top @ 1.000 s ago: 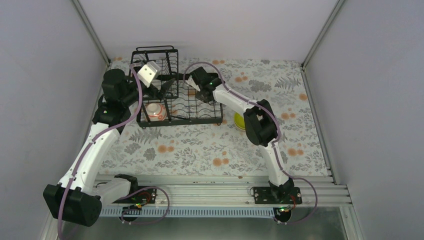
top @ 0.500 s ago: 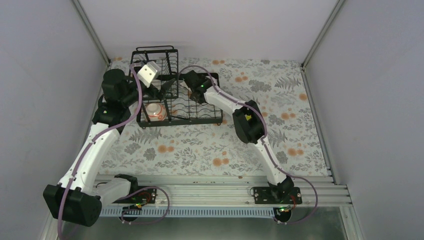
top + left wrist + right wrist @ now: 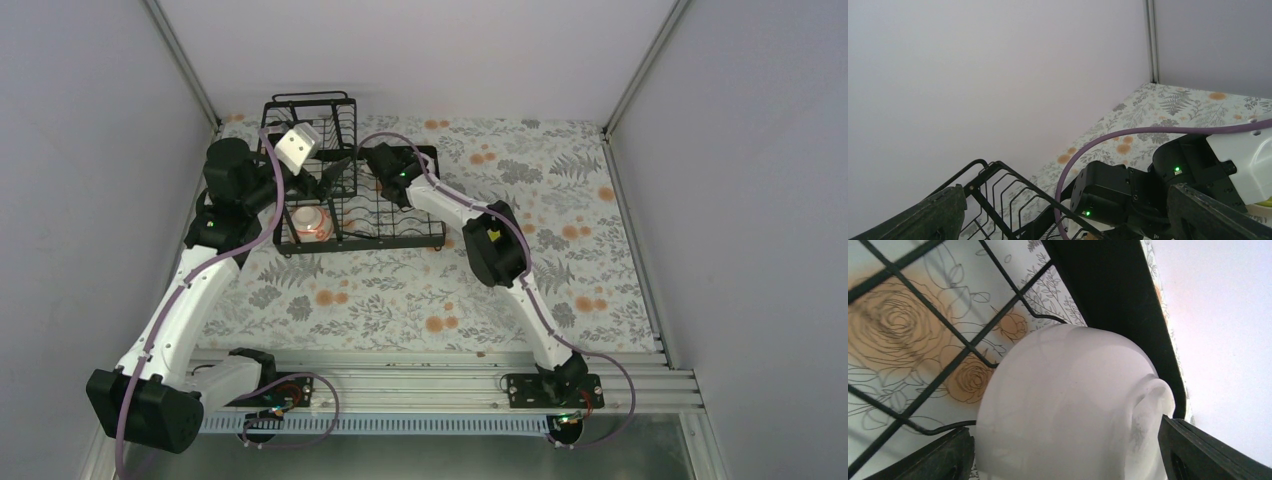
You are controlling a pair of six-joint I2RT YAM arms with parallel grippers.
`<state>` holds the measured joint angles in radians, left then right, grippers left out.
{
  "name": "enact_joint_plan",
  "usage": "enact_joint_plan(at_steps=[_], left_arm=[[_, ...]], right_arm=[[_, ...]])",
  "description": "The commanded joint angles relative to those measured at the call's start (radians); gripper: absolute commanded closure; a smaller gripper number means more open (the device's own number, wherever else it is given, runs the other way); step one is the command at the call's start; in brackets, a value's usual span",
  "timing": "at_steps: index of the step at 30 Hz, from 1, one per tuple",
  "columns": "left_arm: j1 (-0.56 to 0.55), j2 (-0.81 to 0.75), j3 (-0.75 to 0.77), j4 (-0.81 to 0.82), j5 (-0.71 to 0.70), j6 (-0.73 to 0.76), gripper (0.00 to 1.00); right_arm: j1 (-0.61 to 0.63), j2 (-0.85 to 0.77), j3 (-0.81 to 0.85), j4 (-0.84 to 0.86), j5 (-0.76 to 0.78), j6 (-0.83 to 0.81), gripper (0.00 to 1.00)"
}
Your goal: Unload the bowls from the dish rack
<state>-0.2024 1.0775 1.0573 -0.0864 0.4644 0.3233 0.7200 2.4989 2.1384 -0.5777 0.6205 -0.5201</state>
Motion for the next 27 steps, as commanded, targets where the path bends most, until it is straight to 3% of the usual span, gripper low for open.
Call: enact_joint_plan(at_steps=[1, 12, 18, 27], left_arm=[[0.007, -0.021, 0.005, 0.018, 0.023, -0.014, 0.00], [0.009, -0.015, 0.011, 0.017, 0.025, -0.021, 0.00], [0.011, -0.019, 0.010, 0.016, 0.030, -0.023, 0.00], [0.017, -0.014, 0.012, 0.017, 0.038, -0.027, 0.00]], right_arm=[[0.009, 0.052, 0.012, -0.003, 0.097, -0.015, 0.10], [0.009, -0.011, -0.092, 0.180, 0.323, -0.099, 0.09], [0.008, -0.026, -0.099, 0.184, 0.340, -0.102, 0.22], [0.009, -0.086, -0.158, 0.223, 0.373, -0.110, 0.27]])
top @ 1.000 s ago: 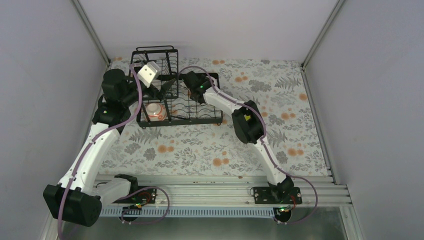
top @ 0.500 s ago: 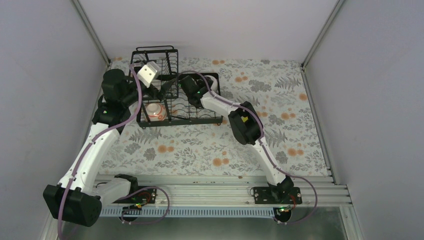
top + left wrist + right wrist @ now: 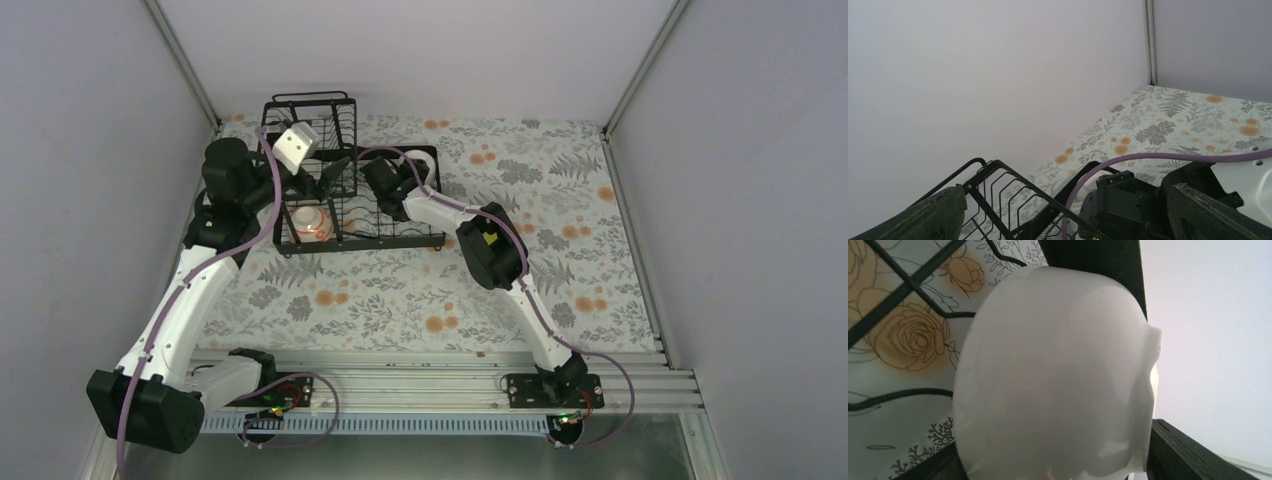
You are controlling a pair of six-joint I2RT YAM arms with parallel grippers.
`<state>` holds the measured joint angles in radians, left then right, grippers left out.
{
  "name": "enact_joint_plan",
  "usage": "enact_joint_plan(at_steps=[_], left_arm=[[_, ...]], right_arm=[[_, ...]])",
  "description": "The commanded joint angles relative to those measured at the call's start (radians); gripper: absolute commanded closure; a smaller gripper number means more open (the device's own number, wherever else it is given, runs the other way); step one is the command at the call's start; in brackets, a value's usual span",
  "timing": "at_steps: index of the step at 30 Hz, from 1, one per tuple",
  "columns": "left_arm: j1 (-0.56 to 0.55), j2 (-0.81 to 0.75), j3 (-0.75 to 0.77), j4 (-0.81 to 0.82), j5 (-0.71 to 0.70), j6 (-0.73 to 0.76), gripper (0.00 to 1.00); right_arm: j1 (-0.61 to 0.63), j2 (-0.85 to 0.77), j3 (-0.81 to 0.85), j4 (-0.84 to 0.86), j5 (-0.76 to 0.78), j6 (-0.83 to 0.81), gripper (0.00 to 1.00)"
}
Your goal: Unload the bowls from the dish rack
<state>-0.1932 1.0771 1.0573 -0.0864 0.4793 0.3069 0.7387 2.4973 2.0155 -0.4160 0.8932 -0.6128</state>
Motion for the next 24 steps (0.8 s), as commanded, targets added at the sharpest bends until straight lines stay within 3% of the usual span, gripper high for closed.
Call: enact_joint_plan(at_steps=[1, 12, 24], left_arm=[[0.007, -0.015, 0.012, 0.017, 0.024, -0.011, 0.00], [0.021, -0.019, 0.011, 0.022, 0.039, -0.023, 0.00], [0.027, -0.017, 0.011, 0.022, 0.048, -0.028, 0.00]], right_arm=[[-0.010, -0.095, -0.057, 0.098, 0.112, -0.038, 0.27], [-0.003, -0.158, -0.163, 0.290, 0.188, -0.172, 0.29], [0.002, -0.204, -0.170, 0.298, 0.190, -0.195, 0.27]])
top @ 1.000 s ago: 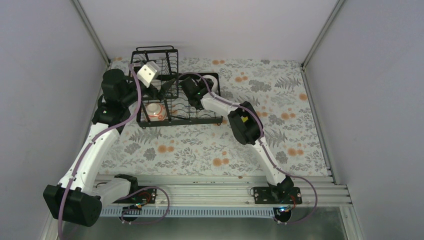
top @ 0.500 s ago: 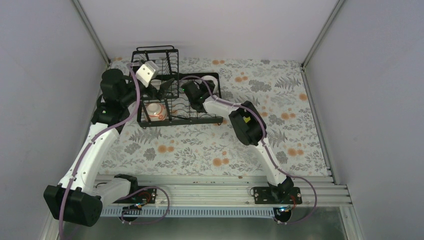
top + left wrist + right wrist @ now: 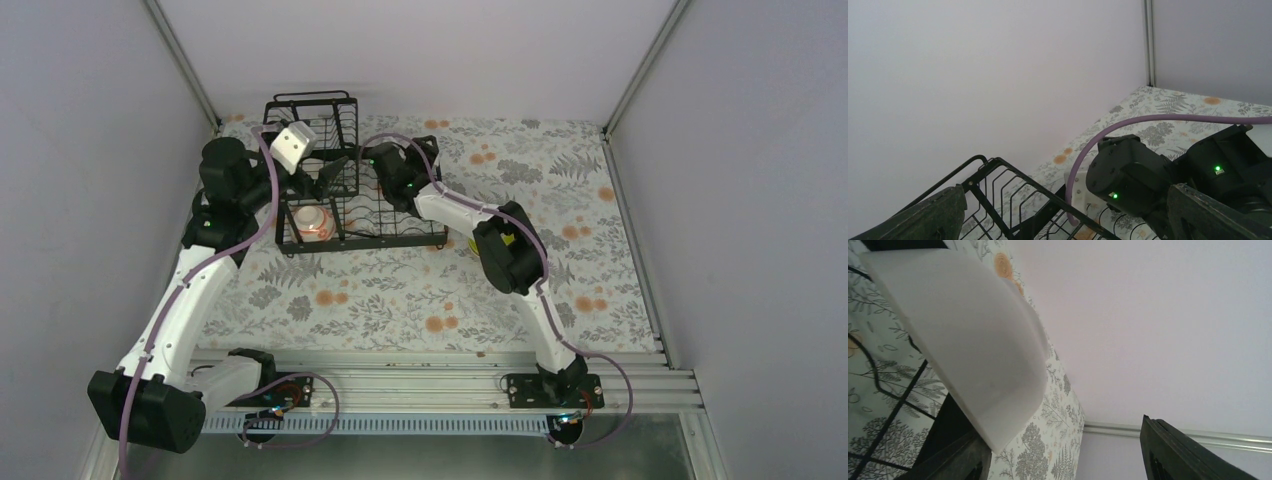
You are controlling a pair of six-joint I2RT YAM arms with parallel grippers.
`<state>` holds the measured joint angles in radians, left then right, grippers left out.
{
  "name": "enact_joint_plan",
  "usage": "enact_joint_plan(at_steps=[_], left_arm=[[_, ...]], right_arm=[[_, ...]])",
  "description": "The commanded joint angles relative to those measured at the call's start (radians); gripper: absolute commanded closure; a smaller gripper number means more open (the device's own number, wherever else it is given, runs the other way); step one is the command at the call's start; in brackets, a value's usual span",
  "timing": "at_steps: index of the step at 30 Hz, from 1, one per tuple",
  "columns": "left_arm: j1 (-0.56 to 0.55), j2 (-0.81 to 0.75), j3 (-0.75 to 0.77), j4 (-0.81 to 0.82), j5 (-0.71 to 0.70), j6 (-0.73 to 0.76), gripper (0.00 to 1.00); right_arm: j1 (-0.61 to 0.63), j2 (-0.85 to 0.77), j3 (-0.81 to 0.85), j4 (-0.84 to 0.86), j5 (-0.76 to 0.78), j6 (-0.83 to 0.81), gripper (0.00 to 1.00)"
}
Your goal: Unload the bowls from the dish rack
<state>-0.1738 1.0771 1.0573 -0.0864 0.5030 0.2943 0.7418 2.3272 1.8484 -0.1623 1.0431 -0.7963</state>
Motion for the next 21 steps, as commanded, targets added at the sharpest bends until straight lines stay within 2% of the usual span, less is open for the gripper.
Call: enact_joint_plan(at_steps=[1, 7, 13, 21], left_arm=[[0.008, -0.018, 0.010, 0.022, 0.025, -0.015, 0.00], [0.015, -0.027, 0.002, 0.022, 0.034, -0.018, 0.00], [0.022, -0.033, -0.007, 0.028, 0.041, -0.023, 0.00], [0.026, -0.031, -0.010, 0.034, 0.050, -0.027, 0.00]], right_arm=[[-0.002, -0.031, -0.007, 0.050, 0.038, -0.015, 0.27], [-0.010, 0.005, 0.000, 0.081, 0.027, -0.027, 0.30], [-0.019, 0.035, -0.015, 0.201, 0.050, -0.106, 0.49], [-0.022, 0.031, -0.078, 0.362, 0.070, -0.216, 0.66]])
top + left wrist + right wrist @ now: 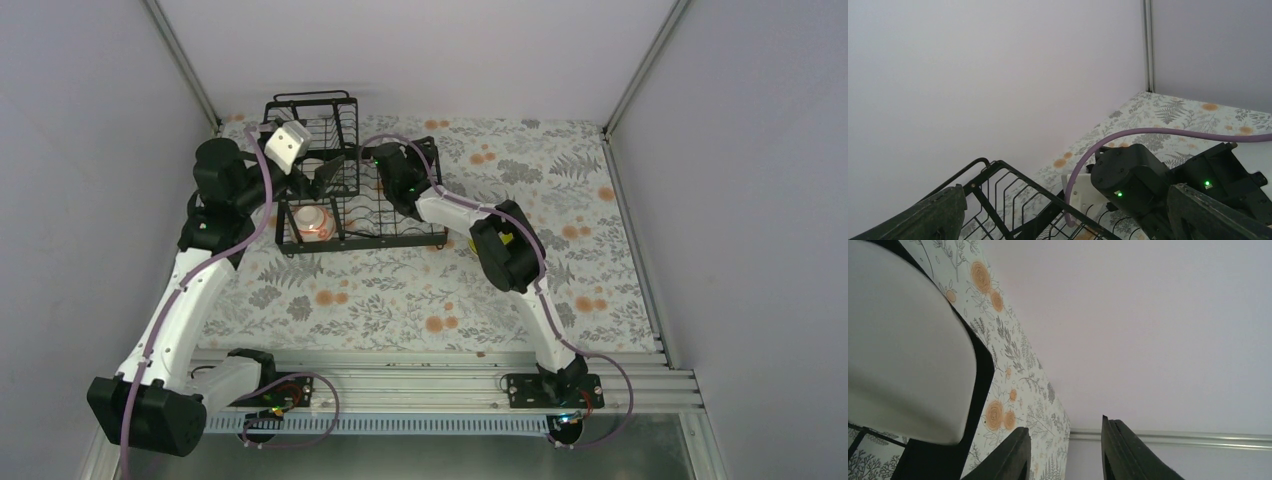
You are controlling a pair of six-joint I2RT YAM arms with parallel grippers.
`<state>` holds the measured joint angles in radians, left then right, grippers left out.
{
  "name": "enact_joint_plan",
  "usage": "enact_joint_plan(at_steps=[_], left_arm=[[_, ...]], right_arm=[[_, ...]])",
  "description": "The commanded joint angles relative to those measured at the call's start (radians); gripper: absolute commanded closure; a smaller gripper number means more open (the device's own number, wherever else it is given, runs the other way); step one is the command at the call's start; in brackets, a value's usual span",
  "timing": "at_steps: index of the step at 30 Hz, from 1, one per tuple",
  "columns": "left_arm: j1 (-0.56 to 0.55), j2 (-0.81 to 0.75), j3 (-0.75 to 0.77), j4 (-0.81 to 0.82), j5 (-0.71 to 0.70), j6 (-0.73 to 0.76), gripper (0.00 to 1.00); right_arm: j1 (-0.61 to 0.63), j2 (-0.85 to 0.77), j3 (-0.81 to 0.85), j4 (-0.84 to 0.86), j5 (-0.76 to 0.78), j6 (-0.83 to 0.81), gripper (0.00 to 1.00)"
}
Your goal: Unload the bowls from the dish rack
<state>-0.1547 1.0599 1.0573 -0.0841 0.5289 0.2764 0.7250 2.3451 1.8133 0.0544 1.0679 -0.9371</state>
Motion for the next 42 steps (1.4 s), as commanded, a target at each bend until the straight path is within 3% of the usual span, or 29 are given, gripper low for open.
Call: enact_joint_plan(at_steps=[1, 12, 24, 34, 35, 37, 38, 40, 42], left_arm=[[0.007, -0.015, -0.011, 0.032, 0.025, -0.009, 0.00], [0.012, -0.020, -0.016, 0.035, 0.027, -0.010, 0.00], [0.018, -0.023, -0.016, 0.037, 0.030, -0.013, 0.00], [0.020, -0.031, -0.021, 0.041, 0.035, -0.014, 0.00], [0.020, -0.031, -0.020, 0.040, 0.038, -0.013, 0.00], [0.021, -0.032, -0.020, 0.040, 0.040, -0.014, 0.00], [0.021, -0.033, -0.020, 0.040, 0.040, -0.014, 0.00], [0.021, -0.033, -0.019, 0.040, 0.041, -0.014, 0.00], [0.021, -0.033, -0.019, 0.041, 0.042, -0.014, 0.00]], right_arm=[[-0.005, 0.011, -0.059, 0.168, 0.046, -0.088, 0.68], [-0.006, -0.007, -0.042, 0.094, 0.012, -0.008, 0.96], [-0.011, -0.101, -0.058, 0.097, -0.032, 0.027, 0.96], [-0.058, -0.203, 0.131, -0.337, -0.286, 0.300, 0.96], [-0.068, -0.202, 0.151, -0.392, -0.323, 0.314, 0.93], [-0.090, -0.201, 0.194, -0.529, -0.414, 0.361, 0.55], [-0.105, -0.210, 0.195, -0.566, -0.472, 0.374, 0.46], [-0.128, -0.235, 0.164, -0.591, -0.545, 0.376, 0.38], [-0.144, -0.261, 0.116, -0.581, -0.599, 0.353, 0.37]])
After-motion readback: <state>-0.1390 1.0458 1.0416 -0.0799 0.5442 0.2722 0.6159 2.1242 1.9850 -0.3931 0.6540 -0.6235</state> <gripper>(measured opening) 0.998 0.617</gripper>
